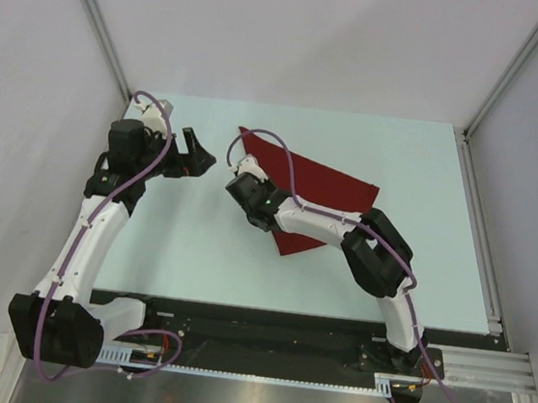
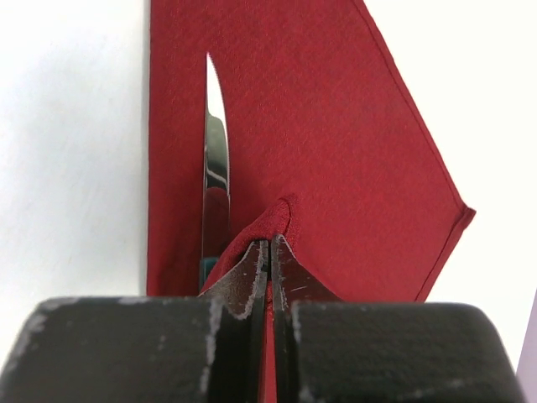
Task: Fold the napkin, place the utensils inside, and roll it up
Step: Fold the napkin
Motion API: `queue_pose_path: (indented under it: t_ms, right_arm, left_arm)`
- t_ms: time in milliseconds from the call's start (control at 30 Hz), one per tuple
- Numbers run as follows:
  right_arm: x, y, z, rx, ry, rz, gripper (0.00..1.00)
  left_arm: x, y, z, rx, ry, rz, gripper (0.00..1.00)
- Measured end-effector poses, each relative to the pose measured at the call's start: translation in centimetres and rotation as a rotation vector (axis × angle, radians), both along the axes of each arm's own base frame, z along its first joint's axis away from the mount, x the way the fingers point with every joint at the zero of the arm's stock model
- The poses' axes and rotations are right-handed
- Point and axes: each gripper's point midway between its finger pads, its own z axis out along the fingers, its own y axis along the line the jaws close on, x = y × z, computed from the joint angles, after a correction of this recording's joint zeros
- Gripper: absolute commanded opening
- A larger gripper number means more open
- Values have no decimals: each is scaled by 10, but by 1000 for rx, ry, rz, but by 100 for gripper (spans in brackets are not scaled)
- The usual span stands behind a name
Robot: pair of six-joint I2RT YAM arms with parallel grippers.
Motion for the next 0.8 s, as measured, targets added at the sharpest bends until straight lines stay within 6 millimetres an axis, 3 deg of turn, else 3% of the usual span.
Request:
queue_pose_path:
  t_ms: [700, 800]
  right_arm:
    - [36, 20, -17, -20, -18, 50, 0]
    - [40, 21, -21, -23, -16, 51, 11]
  left_arm:
    - [1, 0, -3, 0, 10, 0, 100]
    - [1, 0, -3, 0, 11, -1, 100]
